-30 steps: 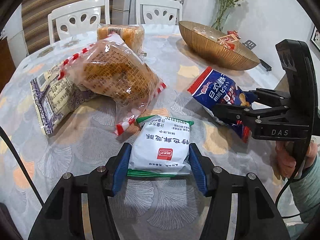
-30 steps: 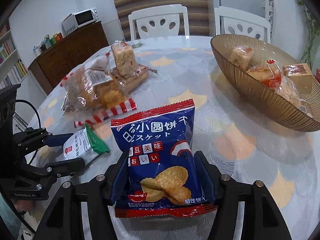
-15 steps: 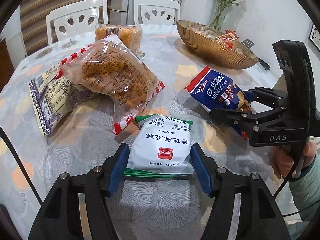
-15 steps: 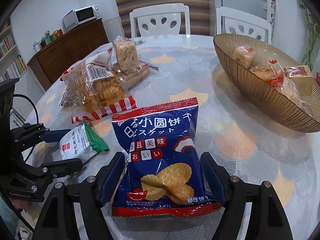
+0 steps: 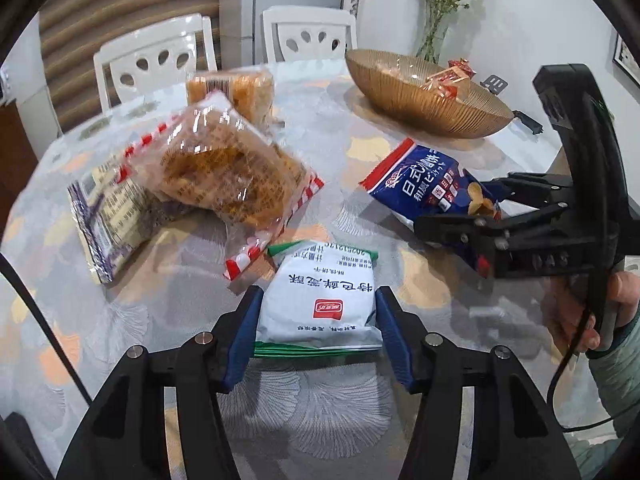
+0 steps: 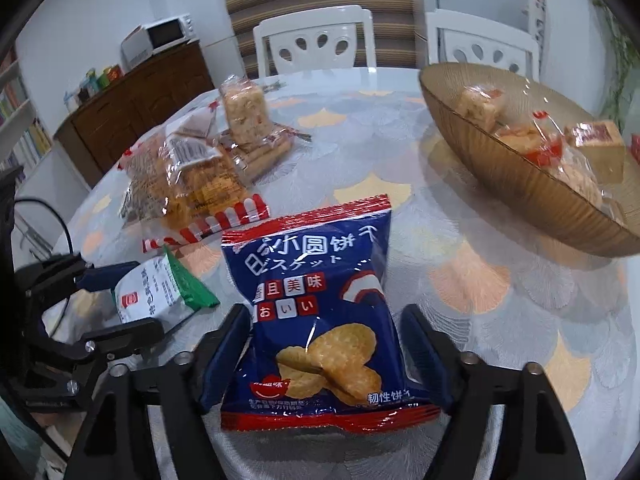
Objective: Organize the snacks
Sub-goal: 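Carry the sachet and blue bag over the amber bowl and open both grippers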
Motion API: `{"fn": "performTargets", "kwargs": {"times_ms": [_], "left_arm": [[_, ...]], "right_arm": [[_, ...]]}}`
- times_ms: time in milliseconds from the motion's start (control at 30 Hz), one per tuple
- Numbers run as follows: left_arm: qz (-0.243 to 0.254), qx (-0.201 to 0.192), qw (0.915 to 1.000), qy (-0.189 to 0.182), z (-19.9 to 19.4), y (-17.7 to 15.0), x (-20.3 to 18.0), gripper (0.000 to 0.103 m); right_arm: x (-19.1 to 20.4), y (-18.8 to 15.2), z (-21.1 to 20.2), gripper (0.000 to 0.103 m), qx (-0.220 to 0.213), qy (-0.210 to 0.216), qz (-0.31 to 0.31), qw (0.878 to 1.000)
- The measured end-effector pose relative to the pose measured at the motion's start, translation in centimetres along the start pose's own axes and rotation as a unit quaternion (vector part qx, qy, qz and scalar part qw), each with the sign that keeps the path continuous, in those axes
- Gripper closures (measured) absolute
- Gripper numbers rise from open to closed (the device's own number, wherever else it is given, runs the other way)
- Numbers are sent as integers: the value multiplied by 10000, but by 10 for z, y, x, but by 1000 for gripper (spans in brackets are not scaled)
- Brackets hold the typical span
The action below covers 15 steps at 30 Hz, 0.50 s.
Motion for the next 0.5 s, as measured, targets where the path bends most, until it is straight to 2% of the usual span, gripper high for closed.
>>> {"fn": "performTargets", "kwargs": {"times_ms": [67, 133, 167, 200, 233, 300, 367, 467, 500], "left_arm": [[-54, -41, 10000, -6, -5, 2, 0, 50], [-208, -110, 9995, -219, -10, 7, -3, 51], [-257, -164, 9991, -288, -13, 10, -5, 55], [-249, -222, 9989, -339, -18, 17, -8, 63], [-214, -278, 9987, -372, -21, 24, -11, 79], [-200, -341, 9980, -486, -25, 37, -18, 90], [-134, -365, 9977, -548, -26, 49, -24, 90], [20, -51, 9988, -488, -15, 48, -26, 88], [-28, 138, 9987, -485, -11, 41, -25, 77]], "right_arm": [[-3, 1, -5, 45, -53, 62, 160, 9998], [-7, -2, -9, 45, -33, 43, 223, 9997], [-7, -3, -12, 46, -34, 10, 204, 9998], [-7, -5, -15, 46, -56, -26, 175, 9998], [-7, -6, -22, 46, -113, -45, 143, 9998], [-7, -6, -33, 46, -214, 1, 148, 9997], [-10, -4, -42, 46, -302, 13, 186, 9994], [-20, -3, -50, 46, -363, -73, 234, 9990], [-24, -4, -49, 46, -339, -64, 286, 9990]]}}
Point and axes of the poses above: each gripper's, at about its wrist camera, not at the fingertips, and z roughly the way its jaws point, x to its left, y to its top, the point moved 10 cm from there along z, roughly the way its jaws point, and after that the axes turned 3 degrees about -y, right-handed, at the moved point
